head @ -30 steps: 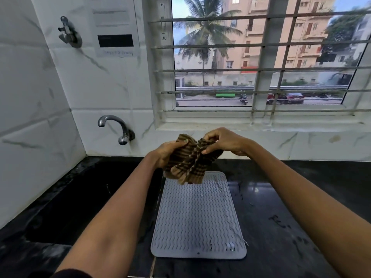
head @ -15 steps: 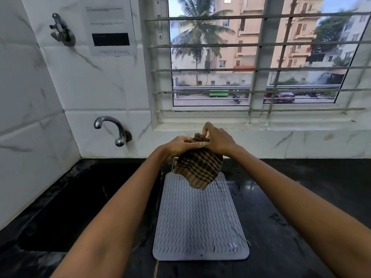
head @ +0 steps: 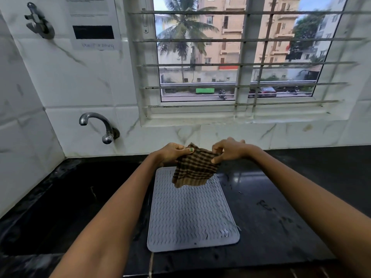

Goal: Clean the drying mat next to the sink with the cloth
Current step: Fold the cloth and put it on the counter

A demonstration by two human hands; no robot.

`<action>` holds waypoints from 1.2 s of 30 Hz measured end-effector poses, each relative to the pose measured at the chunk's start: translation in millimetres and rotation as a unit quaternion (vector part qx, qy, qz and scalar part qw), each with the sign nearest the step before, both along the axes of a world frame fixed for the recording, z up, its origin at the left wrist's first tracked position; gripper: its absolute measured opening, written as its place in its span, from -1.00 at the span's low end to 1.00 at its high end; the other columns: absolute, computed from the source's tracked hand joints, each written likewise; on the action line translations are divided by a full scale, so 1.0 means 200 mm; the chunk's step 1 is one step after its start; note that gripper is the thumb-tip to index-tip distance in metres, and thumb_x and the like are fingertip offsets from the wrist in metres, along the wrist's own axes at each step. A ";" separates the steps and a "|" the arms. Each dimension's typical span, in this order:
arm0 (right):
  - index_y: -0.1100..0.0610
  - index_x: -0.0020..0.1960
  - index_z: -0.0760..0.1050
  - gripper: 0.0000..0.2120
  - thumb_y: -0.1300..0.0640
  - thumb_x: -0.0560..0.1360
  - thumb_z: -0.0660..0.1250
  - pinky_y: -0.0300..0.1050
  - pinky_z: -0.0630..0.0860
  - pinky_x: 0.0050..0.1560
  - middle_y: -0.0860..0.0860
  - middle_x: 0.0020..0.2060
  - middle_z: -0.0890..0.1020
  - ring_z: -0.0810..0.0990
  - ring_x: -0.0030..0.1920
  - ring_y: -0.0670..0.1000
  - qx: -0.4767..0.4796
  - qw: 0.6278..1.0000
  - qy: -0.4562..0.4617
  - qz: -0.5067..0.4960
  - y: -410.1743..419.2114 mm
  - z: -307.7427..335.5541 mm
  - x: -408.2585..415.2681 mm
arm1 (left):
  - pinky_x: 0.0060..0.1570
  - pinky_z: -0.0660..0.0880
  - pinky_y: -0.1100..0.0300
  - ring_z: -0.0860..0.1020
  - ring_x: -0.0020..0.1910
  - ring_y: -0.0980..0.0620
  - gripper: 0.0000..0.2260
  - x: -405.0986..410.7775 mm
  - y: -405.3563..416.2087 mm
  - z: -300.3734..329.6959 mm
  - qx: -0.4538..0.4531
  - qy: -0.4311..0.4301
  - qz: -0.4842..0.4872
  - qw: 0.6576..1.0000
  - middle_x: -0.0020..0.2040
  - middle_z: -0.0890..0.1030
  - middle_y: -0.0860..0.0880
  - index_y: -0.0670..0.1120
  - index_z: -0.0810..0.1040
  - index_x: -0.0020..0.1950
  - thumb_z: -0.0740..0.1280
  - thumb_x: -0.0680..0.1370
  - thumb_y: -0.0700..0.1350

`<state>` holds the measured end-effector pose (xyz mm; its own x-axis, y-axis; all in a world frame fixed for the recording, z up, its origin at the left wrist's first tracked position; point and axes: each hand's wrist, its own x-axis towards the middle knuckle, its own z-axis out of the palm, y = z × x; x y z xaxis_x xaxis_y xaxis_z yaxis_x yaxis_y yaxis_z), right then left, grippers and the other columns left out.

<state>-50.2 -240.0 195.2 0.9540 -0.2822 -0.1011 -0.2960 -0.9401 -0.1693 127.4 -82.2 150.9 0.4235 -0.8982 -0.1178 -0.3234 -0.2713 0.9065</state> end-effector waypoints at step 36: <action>0.10 0.53 0.05 -0.49 0.04 0.62 0.06 0.13 -0.02 0.47 0.09 0.54 0.00 -0.04 0.52 0.15 0.062 0.995 0.044 -0.060 -0.11 -1.15 -0.92 | 0.50 0.08 -0.03 0.12 0.53 -0.12 -0.40 -1.31 -0.41 -0.91 0.261 -0.318 -0.030 0.911 0.57 0.13 -0.10 -0.07 0.13 0.56 0.23 0.54 -0.13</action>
<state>-233.6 -261.3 -34.1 0.8999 -0.3737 -0.2248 -0.4240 -0.8704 -0.2502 -134.3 -163.7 -31.0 0.5061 -0.8147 -0.2829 -0.7673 -0.5752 0.2835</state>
